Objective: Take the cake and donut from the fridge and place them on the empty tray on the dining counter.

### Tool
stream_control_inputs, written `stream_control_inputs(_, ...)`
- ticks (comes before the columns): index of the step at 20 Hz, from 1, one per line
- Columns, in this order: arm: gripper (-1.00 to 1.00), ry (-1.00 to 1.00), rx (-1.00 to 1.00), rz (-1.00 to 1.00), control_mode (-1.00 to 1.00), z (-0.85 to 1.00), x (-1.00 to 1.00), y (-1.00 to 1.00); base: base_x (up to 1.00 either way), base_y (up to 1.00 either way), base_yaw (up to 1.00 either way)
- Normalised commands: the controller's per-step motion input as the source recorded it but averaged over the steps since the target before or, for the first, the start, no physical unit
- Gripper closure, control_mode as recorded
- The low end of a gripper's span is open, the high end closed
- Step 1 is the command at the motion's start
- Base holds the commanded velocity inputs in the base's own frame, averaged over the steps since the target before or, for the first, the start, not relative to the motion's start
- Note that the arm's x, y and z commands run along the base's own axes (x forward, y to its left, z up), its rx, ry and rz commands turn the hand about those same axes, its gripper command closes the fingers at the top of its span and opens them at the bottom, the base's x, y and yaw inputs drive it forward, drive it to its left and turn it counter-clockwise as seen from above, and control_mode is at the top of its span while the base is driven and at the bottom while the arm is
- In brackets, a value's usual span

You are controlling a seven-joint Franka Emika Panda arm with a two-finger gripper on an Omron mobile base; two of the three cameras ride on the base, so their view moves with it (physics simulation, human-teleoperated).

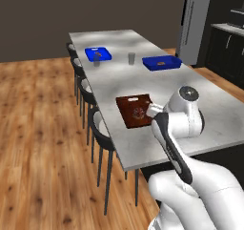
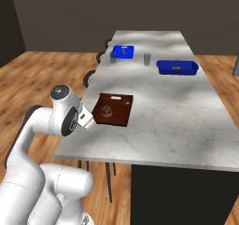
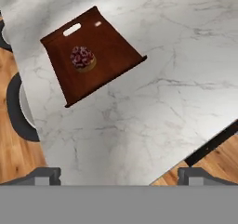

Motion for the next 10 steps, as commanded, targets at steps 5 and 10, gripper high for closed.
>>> stream_control_inputs(5, -1.0, -0.11, 0.03, 0.01, -1.0, 0.0, -0.54, -0.02, 0.0, 0.0, 0.0)
stream_control_inputs(10, -1.0, -0.04, 0.0, 0.0, -1.0, 0.02, -0.33, 0.0, 0.0, 0.0, 0.0)
